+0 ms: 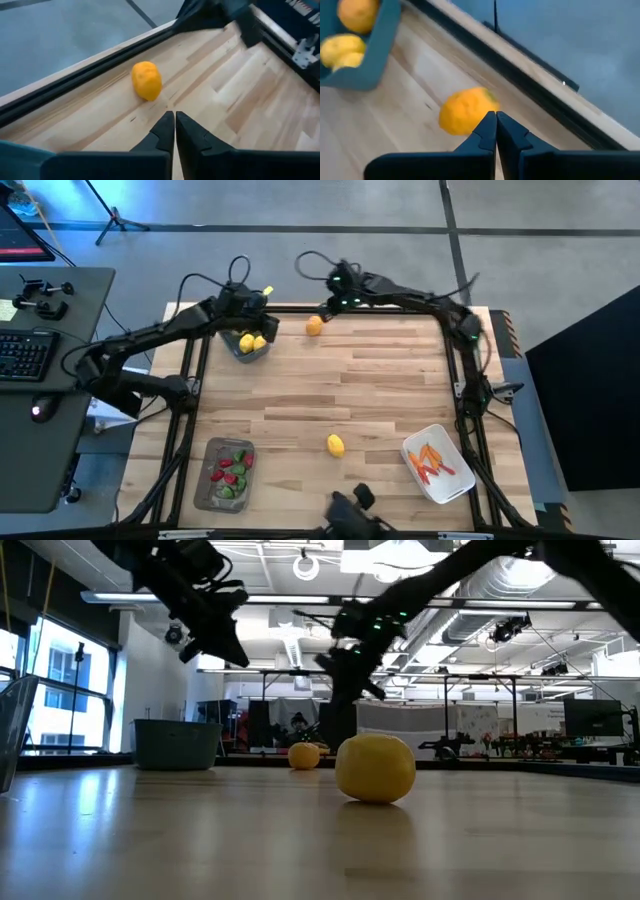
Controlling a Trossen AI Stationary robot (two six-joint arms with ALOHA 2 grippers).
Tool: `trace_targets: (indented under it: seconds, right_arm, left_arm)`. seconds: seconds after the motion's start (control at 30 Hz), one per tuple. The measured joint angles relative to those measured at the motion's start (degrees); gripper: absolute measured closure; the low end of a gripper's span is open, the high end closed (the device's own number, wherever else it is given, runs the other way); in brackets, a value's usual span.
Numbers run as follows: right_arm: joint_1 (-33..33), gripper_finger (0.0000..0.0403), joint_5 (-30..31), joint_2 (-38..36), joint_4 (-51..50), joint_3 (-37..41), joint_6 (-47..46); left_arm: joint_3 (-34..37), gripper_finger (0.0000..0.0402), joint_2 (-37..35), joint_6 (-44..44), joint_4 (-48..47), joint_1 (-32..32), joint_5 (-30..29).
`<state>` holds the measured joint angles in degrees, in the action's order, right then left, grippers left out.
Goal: Sort produce into baskets
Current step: Put the lemon into the blue bin
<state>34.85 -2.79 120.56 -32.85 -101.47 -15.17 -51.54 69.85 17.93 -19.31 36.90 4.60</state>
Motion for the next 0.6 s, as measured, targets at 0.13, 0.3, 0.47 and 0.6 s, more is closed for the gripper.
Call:
trace_targets:
  seconds: [0.13, 0.3, 0.47, 0.6]
  right_arm:
    - [2.1, 0.0403, -2.0, -10.3, 11.5, 17.7, 0.4]
    - [2.2, 0.0403, -2.9, -23.0, 20.7, 34.5, -1.9]
    - [1.0, 0.0403, -1.2, -33.4, 24.1, 45.1, -3.5]
    - [0.3, 0.0403, -1.1, -39.1, 23.6, 51.0, -3.8]
  left_arm:
    - [-3.6, 0.0401, 4.4, 0.8, -0.5, -1.5, -0.5]
    - [-10.4, 0.0401, 12.9, 1.4, -1.1, -3.5, -3.3]
    - [-17.0, 0.0377, 21.5, 1.3, -4.3, -4.0, -2.9]
    - [-22.4, 0.0334, 28.2, 1.0, -9.3, -4.3, -2.4]
